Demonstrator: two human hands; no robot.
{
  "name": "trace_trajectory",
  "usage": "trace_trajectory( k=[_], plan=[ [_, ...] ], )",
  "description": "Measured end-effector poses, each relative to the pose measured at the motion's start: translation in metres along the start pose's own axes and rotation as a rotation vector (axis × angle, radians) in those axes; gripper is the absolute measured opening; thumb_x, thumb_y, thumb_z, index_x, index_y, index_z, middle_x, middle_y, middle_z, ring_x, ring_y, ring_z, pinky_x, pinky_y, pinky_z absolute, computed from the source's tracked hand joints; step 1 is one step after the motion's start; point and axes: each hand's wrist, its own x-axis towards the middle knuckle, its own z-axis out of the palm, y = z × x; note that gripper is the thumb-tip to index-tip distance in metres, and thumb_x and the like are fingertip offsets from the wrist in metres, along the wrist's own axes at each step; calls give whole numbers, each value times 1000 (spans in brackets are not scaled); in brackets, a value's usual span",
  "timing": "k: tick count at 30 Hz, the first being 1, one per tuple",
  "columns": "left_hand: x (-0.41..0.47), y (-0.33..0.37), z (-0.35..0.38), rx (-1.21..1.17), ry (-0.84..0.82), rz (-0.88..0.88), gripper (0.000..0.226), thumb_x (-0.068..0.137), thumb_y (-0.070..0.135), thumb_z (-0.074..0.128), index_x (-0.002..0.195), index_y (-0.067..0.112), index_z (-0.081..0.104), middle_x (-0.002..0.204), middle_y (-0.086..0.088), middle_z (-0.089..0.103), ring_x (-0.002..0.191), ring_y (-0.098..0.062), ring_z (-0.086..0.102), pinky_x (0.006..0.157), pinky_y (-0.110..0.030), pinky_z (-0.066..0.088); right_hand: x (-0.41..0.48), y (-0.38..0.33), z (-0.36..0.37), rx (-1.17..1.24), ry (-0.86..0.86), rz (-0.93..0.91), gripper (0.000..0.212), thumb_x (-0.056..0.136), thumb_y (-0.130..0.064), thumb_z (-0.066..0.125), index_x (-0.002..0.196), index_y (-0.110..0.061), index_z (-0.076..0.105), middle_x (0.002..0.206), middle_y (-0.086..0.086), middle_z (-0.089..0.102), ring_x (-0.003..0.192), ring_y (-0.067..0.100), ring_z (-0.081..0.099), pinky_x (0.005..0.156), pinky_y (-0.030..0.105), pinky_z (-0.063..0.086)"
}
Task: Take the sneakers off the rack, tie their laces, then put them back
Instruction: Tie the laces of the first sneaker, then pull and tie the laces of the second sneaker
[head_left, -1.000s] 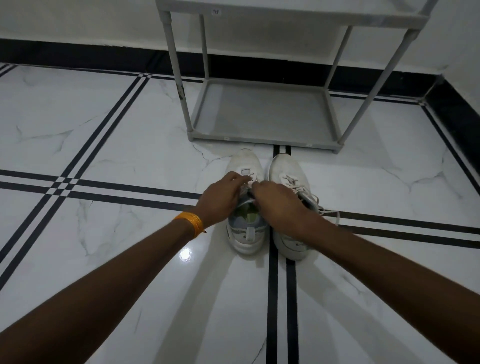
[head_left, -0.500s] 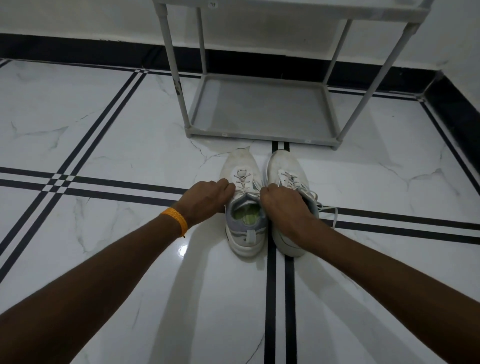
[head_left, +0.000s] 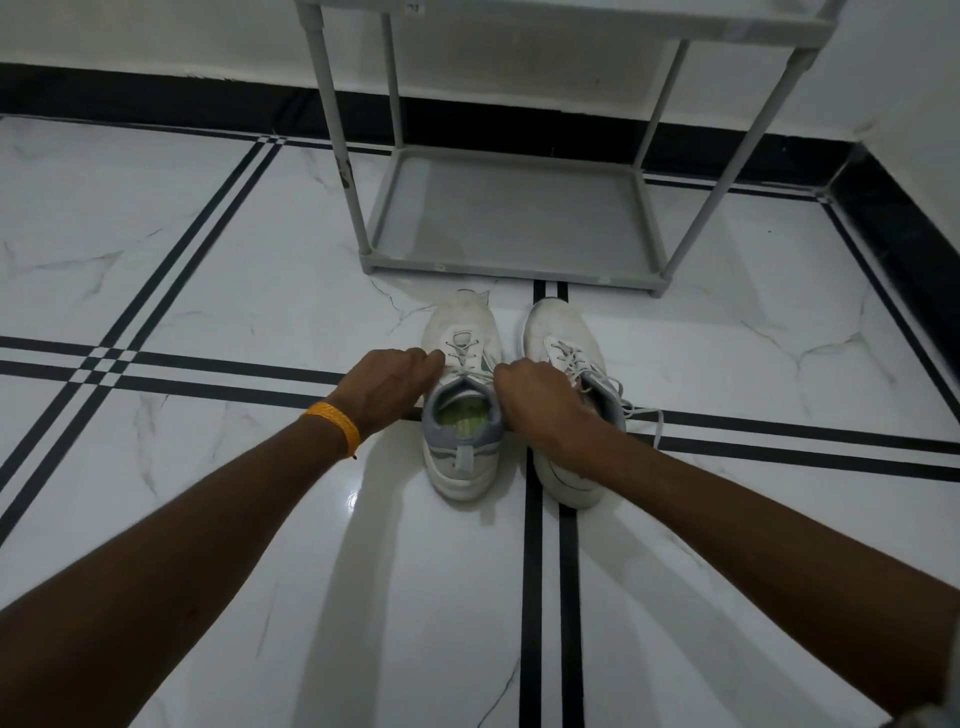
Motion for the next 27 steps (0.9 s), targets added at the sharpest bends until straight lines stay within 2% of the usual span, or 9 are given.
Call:
trace_trajectory(
  k=[4,6,8,11,13,15,18,21,27],
  plan=[
    [-6,-7,-14,-31,-79,-110,48,82,33,73,120,10,53,105,-15,67,88,-31,66,74,-39,56,9,-9,-1,221,-28,7,15,90,-8,57,103,-2,62,102,18,67,92,33,66,67,32,42],
    [-4,-9,-28,59,-69,-122,44,84,36,70,118,13,55,107,-12,65,93,-29,62,74,-38,53,2,0,-10,472,15,44,28,93,-16,58,118,-6,58,108,13,68,97,29,66,74,31,47],
    [3,-7,-43,135,23,-131,47,85,34,65,126,14,55,117,-13,62,105,-33,56,80,-42,48,-12,21,-26,665,121,160,48,91,-26,63,135,-14,49,121,7,64,105,24,63,87,31,48],
    [22,23,-64,-118,181,-180,52,86,22,61,137,15,52,135,-11,57,120,-33,48,93,-45,43,-29,70,-40,591,206,340,40,91,-18,62,130,-11,56,128,8,63,110,25,62,90,26,44],
    [38,58,-68,-466,200,-188,41,90,17,57,131,14,58,130,-8,60,117,-27,53,96,-39,43,-35,90,-39,543,100,428,30,89,-12,62,118,-6,66,118,13,68,100,29,66,90,35,52],
    [53,93,-63,-693,62,-198,35,93,17,56,127,12,62,127,-9,63,115,-25,57,97,-34,43,-40,95,-31,572,21,457,18,87,-11,65,101,-4,74,102,14,73,87,28,69,86,43,57],
    [68,120,-50,-735,-42,-231,28,92,18,57,116,6,68,119,-14,67,110,-29,61,92,-34,47,-42,95,-24,655,74,494,11,84,-9,68,85,-3,77,84,15,75,78,28,70,81,45,59],
    [75,125,-43,-770,40,-290,22,89,20,62,104,9,72,108,-10,71,101,-26,64,86,-33,49,-43,98,-21,712,126,545,12,83,-8,70,74,-2,75,72,17,73,70,28,70,77,45,60],
    [85,131,-39,-801,87,-257,12,86,19,64,90,9,72,97,-8,70,89,-23,62,80,-35,51,-44,96,-10,710,196,502,17,88,-12,64,77,-2,72,72,14,72,67,26,70,76,45,59]
  ],
)
